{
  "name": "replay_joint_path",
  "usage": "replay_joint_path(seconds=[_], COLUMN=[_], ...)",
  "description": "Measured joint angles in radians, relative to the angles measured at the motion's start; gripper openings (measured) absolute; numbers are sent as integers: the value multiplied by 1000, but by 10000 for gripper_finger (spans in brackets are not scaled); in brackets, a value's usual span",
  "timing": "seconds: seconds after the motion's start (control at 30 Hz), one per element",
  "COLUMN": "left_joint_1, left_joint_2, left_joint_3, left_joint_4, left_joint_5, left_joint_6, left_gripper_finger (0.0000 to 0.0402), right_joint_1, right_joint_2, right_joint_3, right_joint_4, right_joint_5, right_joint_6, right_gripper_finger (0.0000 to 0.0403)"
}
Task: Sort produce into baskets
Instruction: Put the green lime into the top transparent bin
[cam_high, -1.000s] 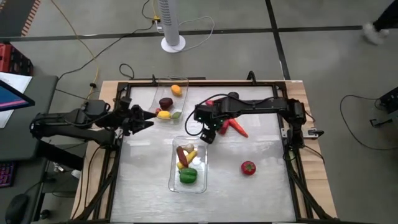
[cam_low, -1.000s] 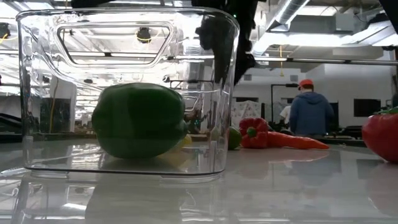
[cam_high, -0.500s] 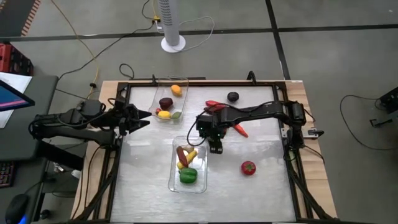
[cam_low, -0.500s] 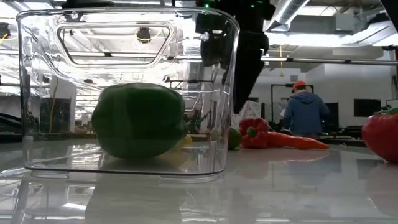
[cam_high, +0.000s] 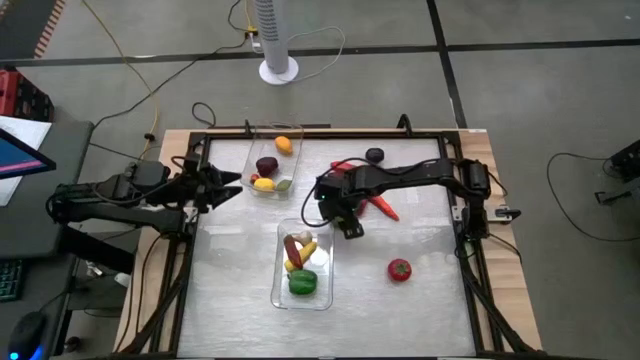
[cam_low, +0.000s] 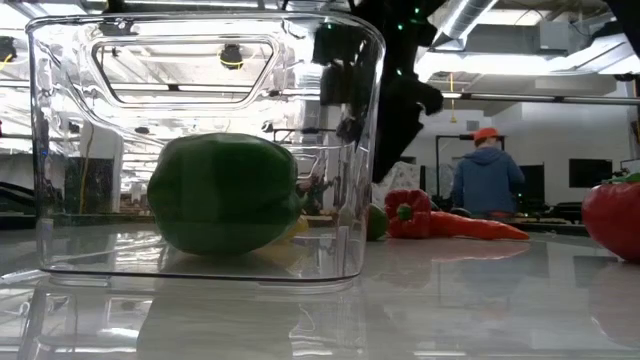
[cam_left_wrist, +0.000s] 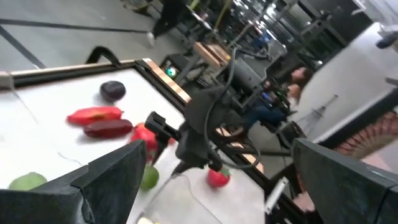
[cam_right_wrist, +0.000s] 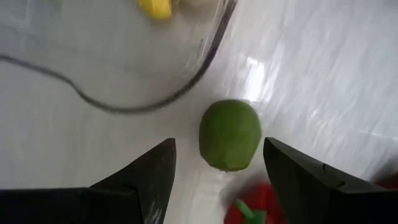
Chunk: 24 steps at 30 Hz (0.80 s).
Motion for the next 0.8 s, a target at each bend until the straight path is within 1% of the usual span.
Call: replay_joint_path(seconds=[0.13, 0.23, 0.4, 0.5, 0.8], left_joint_1=[0, 0, 0, 0, 0], left_joint_2=[0, 0, 0, 0, 0], left_joint_3=[0, 0, 0, 0, 0], left_joint_4=[0, 0, 2, 3, 6], left_joint_5=[-43, -82, -148, -173, -211], left_joint_6=[-1, -2, -15, -25, -39], left_gripper_finger=[387, 387, 387, 387, 387], right_joint_1=[-11, -11, -22, -26, -28], right_joint_2=[2, 2, 2, 2, 2], right_joint_3=[-34, -63, -115, -149, -192], right_joint_4=[12, 57, 156, 186, 267], right_joint_5=[-35, -30, -33, -32, -55], right_joint_6=[-76, -112, -117, -129, -132], right_gripper_finger=[270, 270, 270, 270, 270])
